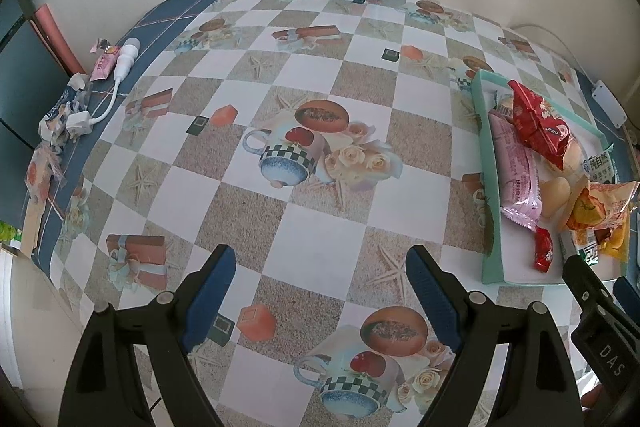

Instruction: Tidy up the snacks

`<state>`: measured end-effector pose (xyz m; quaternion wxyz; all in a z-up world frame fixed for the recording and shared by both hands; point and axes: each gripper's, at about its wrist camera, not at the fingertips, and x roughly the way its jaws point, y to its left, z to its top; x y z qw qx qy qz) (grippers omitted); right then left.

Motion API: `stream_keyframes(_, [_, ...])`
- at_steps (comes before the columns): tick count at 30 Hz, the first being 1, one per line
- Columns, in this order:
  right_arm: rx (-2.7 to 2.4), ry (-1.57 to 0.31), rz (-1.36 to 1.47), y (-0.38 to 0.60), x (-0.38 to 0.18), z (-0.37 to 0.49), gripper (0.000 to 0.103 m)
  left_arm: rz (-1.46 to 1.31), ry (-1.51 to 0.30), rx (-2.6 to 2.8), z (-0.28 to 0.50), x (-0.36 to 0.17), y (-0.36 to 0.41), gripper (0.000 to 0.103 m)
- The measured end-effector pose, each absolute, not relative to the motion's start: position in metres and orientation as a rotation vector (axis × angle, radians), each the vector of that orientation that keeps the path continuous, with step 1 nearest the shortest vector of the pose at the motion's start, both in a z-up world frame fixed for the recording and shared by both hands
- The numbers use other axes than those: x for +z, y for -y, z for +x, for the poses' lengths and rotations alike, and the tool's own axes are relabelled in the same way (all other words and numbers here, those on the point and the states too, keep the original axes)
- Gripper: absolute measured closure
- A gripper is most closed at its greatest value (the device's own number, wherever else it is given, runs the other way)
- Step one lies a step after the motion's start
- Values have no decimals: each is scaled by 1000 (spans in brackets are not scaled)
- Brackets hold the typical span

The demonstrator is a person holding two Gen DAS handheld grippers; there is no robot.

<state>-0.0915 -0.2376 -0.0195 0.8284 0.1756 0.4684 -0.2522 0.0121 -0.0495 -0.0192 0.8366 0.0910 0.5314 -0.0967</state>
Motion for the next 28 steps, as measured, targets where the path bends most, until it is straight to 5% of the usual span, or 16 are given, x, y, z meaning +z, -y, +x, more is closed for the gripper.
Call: stream_keyframes(28, [-532,-1005,369,237,-24,-91,0,197,-1127,-199,12,-19,48,16])
